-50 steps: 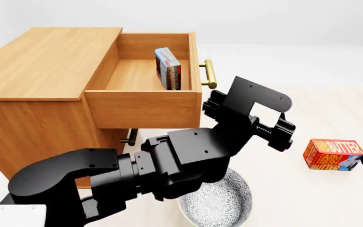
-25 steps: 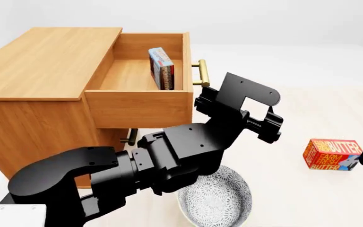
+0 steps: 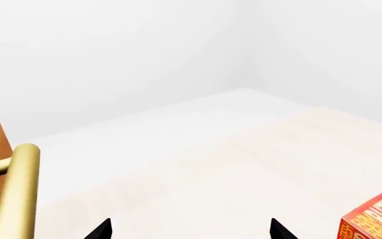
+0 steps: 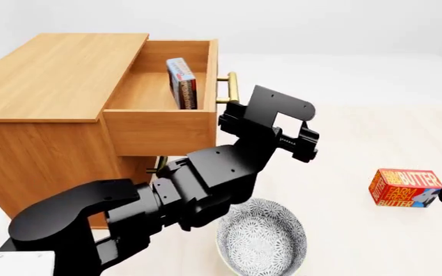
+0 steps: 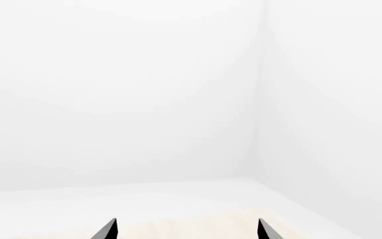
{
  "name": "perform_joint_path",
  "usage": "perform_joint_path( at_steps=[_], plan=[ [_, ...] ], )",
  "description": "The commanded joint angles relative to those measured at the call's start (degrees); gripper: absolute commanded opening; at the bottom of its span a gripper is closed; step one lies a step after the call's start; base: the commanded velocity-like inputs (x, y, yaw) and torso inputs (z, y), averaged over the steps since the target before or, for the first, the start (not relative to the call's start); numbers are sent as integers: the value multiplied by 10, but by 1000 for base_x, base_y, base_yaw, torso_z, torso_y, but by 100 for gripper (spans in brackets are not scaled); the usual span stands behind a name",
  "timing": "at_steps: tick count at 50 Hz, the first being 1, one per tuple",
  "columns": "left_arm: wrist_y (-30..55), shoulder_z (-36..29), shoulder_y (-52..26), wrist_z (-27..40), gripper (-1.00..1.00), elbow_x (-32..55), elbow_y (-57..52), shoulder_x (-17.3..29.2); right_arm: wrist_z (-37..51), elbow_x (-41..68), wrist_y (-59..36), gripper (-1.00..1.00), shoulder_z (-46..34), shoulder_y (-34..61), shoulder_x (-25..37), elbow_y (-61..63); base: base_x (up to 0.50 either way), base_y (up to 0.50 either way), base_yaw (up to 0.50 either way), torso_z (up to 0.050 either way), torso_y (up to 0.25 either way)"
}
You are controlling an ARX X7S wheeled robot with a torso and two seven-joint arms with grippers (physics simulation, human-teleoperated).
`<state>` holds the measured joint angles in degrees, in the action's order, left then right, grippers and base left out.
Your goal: Put the chocolate pudding in the top drawer of the cabinet and close it.
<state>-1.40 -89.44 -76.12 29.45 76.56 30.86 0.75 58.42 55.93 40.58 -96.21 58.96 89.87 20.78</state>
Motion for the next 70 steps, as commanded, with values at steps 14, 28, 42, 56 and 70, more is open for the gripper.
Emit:
perform_joint_path(
  at_steps=[14,28,42,56,70],
  plan=[
    [-11,8,14,-18,100,-3,53,25,-1,0,2,100,3,-3,1,1,0,0,0,0,0],
    [-17,13,20,-44,100,-3,111,24,7,1,-19,100,11,4,-16,2,0,0,0,0,0],
    [-25,17,28,-67,100,-4,149,29,6,0,-9,100,9,-2,-13,0,0,0,0,0,0],
    [-30,23,31,-89,100,-4,187,38,11,0,-25,100,14,2,-22,1,2,0,0,0,0],
    [-33,29,31,-99,100,-3,206,48,3,2,-26,100,16,2,-9,9,11,0,-1,0,0]
  ],
)
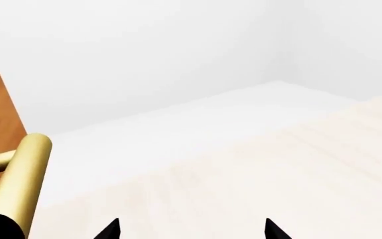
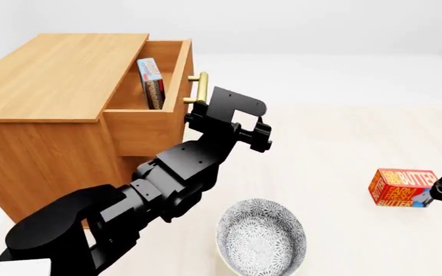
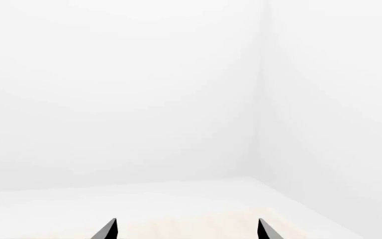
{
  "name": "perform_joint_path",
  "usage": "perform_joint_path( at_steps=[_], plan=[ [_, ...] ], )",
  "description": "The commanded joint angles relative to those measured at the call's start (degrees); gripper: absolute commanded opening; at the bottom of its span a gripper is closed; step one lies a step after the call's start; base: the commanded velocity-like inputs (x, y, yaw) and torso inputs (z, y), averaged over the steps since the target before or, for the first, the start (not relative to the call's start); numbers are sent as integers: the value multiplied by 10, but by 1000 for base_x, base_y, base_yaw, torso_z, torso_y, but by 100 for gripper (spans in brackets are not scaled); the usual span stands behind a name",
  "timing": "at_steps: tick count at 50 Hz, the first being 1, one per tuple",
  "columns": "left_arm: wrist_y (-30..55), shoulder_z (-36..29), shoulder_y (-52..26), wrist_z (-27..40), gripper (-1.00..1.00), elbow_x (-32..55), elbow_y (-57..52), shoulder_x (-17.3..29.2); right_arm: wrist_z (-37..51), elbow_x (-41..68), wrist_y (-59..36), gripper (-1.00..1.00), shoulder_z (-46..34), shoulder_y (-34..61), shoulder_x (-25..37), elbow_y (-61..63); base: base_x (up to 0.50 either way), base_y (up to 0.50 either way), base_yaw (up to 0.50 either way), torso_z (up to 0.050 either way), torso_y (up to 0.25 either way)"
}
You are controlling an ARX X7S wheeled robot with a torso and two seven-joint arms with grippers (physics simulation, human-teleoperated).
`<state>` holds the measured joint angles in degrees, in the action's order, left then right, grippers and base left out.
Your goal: Put the chocolate pudding in the top drawer of the cabinet and close it.
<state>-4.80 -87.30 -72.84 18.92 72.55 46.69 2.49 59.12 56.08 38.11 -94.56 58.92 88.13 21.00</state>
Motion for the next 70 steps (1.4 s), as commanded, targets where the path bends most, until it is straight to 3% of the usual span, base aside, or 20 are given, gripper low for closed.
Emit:
perform_joint_path(
  at_steps=[1,14,30,41,70],
  plan=[
    [1,8,-2,5,100,37,50,31,-4,0,-1,100,0,2,10,7,11,0,0,0,0],
    [-1,22,-7,16,100,46,36,61,-4,-1,3,100,-1,-1,12,7,10,0,-1,-1,0],
    [-19,39,8,26,100,54,19,142,-4,2,-3,100,4,1,-6,7,11,0,-1,0,0],
    [-30,44,17,18,100,53,40,154,-8,5,-16,100,9,5,-9,10,11,0,-2,0,0],
    [-23,38,19,64,100,39,-41,216,-7,5,-4,100,8,-2,-6,8,10,0,-2,-1,0]
  ],
)
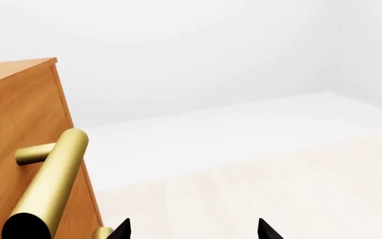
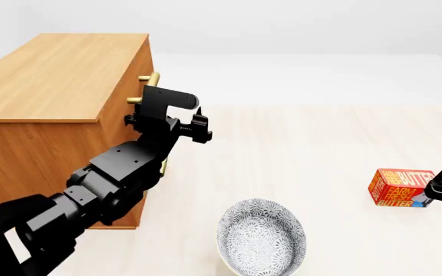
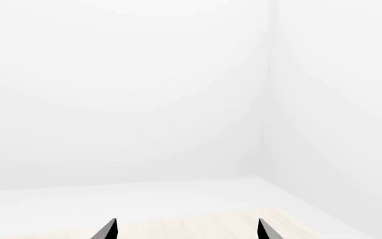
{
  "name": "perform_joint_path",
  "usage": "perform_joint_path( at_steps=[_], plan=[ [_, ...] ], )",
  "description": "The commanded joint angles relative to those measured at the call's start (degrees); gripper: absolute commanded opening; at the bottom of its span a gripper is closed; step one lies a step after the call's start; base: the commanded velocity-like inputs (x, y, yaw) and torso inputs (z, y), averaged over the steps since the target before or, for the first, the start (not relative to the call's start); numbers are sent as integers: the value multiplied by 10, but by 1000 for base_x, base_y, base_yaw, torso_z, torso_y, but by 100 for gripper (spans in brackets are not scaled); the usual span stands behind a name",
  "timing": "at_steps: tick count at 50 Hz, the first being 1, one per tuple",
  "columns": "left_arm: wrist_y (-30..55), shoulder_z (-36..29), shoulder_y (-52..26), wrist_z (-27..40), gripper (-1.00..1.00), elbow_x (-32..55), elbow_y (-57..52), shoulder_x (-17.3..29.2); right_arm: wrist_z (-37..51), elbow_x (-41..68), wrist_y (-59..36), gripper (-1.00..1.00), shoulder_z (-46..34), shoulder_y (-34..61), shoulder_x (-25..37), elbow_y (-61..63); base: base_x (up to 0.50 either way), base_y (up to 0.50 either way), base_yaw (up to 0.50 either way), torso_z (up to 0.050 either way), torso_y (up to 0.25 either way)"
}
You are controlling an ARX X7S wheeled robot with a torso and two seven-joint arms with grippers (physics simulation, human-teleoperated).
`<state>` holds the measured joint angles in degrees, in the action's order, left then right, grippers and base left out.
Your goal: Put the chocolate pudding in the top drawer of the cabinet and close it.
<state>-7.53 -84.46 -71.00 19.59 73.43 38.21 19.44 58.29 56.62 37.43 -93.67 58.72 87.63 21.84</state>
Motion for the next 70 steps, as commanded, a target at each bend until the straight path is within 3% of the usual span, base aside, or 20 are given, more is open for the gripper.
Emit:
perform_joint_path(
  at_steps=[1,17,22,27,38,54,70],
  plan=[
    [4,9,1,59,100,29,43,48,1,-1,3,100,-1,-1,-1,-1,0,4,7,0,0],
    [3,4,-1,70,100,16,-5,60,-1,3,8,100,0,-3,-8,-5,0,0,2,0,0],
    [3,2,-5,58,100,16,-77,80,2,2,7,100,1,-3,-9,-4,0,0,0,0,3],
    [-8,3,4,45,100,22,-220,156,1,3,7,100,2,-3,-13,-6,0,0,0,0,2],
    [-11,0,0,52,100,10,-407,236,-6,3,3,100,4,-3,-23,-9,0,0,0,0,1],
    [-80,10,34,153,100,-92,-594,360,-1,-46,-4,100,2,-8,-21,35,0,0,0,0,1],
    [-187,9,119,236,100,-216,-699,487,23,-112,-48,100,5,-4,-12,120,0,0,0,0,0]
  ],
)
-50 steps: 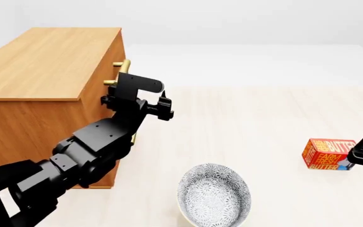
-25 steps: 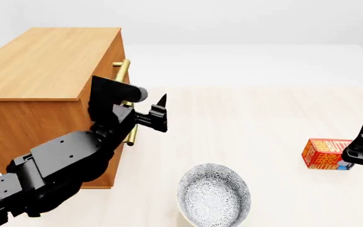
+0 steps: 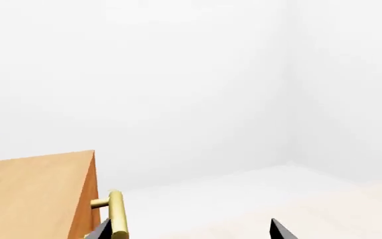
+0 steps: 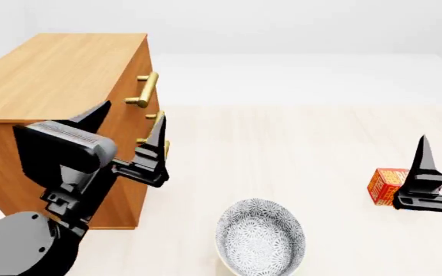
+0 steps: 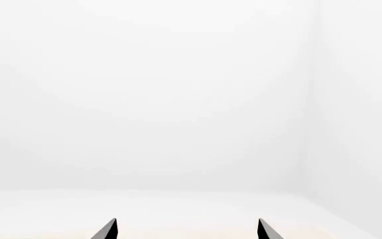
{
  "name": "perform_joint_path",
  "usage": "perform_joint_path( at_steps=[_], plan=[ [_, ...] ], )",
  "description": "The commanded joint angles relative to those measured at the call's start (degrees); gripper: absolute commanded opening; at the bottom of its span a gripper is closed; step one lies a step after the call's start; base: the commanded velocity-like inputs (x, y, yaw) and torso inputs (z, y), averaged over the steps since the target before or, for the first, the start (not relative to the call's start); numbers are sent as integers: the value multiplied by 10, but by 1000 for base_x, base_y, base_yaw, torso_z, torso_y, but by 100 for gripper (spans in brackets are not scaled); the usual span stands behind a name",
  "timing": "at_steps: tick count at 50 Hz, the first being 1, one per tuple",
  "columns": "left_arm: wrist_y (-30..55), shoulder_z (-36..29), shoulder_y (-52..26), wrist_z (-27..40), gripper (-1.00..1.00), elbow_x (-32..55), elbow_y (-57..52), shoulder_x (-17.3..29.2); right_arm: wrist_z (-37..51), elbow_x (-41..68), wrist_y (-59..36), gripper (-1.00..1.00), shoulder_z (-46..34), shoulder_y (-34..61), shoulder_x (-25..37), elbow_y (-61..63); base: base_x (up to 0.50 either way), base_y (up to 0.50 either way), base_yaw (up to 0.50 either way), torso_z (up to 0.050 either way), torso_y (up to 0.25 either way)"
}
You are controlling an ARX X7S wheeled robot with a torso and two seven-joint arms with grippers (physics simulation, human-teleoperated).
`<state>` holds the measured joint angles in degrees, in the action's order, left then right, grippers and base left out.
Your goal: Put the chocolate pudding in the top drawer of the cabinet and close it.
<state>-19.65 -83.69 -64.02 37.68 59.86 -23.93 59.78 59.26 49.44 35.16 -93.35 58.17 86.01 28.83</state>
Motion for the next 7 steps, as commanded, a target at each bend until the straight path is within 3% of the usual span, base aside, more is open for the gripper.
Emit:
perform_joint_path(
  at_steps=[1,7],
  plan=[
    [-72,1,55,60,100,-88,-81,89,15,-43,-28,100,2,2,5,55,0,0,0,0,0],
    [-118,-2,87,85,100,-128,-93,124,25,-66,-41,100,3,2,5,81,0,0,0,0,0]
  ],
)
